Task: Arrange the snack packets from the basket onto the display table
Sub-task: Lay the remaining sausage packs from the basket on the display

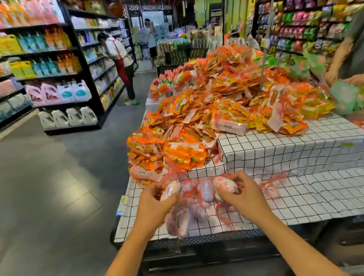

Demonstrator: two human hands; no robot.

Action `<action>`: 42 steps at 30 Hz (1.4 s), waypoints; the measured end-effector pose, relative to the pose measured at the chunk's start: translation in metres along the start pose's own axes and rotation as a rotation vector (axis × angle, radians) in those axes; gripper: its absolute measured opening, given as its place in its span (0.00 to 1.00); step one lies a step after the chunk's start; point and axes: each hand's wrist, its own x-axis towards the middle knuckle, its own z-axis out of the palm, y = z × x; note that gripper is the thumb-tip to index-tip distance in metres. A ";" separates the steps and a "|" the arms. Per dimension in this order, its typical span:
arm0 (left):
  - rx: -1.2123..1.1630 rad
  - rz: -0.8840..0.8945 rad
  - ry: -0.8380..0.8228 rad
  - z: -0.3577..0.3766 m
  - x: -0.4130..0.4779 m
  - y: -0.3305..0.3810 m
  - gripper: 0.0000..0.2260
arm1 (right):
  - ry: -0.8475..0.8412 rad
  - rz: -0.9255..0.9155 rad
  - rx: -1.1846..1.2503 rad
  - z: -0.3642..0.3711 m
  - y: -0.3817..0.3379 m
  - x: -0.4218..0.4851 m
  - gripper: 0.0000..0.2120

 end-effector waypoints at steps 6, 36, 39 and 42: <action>0.064 0.018 -0.042 0.058 0.066 -0.009 0.12 | -0.011 -0.017 -0.076 -0.011 0.039 0.070 0.14; 0.841 0.116 -0.119 0.135 0.086 -0.138 0.27 | -0.411 -0.286 -0.999 0.030 0.192 0.113 0.34; 0.826 0.109 -0.118 0.132 0.088 -0.134 0.25 | -0.393 -0.248 -0.943 0.026 0.176 0.117 0.31; 0.815 0.097 -0.149 0.128 0.090 -0.132 0.26 | -0.382 -0.210 -0.904 0.023 0.161 0.121 0.34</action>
